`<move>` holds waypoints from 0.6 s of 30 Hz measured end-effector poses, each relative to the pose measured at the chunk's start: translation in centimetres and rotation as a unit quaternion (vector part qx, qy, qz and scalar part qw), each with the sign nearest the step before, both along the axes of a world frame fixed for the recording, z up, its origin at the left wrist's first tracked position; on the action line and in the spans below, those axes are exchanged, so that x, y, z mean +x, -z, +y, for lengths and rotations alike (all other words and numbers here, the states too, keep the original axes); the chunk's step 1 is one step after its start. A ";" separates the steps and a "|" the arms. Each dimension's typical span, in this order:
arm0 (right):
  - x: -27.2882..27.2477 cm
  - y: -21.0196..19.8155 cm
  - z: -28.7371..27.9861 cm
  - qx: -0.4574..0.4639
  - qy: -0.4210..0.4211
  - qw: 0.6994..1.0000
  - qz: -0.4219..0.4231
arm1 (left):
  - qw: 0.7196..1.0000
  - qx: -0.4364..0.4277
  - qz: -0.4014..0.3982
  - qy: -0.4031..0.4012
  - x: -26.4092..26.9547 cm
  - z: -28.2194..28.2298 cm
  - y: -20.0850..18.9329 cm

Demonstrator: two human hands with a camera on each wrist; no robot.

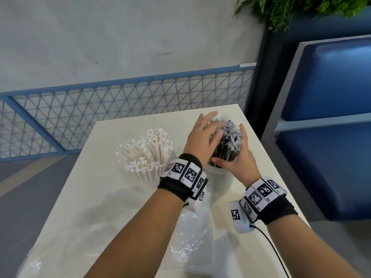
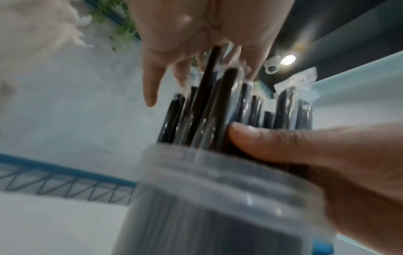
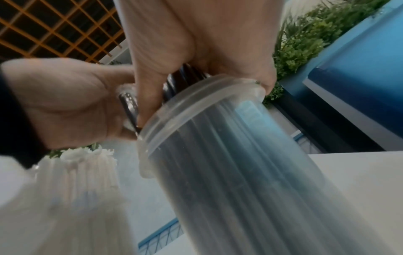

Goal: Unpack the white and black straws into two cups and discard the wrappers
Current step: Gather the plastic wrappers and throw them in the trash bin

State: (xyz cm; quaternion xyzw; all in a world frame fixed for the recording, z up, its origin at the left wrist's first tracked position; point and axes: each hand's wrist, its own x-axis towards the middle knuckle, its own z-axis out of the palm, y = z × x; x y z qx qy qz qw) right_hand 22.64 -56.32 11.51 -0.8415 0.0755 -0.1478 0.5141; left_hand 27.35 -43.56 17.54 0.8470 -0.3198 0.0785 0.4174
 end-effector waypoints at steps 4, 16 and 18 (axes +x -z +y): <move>-0.1 0.2 -0.2 -0.019 0.007 1.000 -0.016 | 0.998 0.014 0.060 0.032 -0.3 0.1 1.8; 0.1 -3.3 0.3 0.032 0.017 0.996 -0.082 | 0.961 -0.174 0.213 -0.012 0.3 0.1 -0.3; 0.2 -3.9 0.4 0.049 -0.013 0.991 -0.126 | 0.953 -0.208 0.222 -0.012 0.3 0.1 -0.9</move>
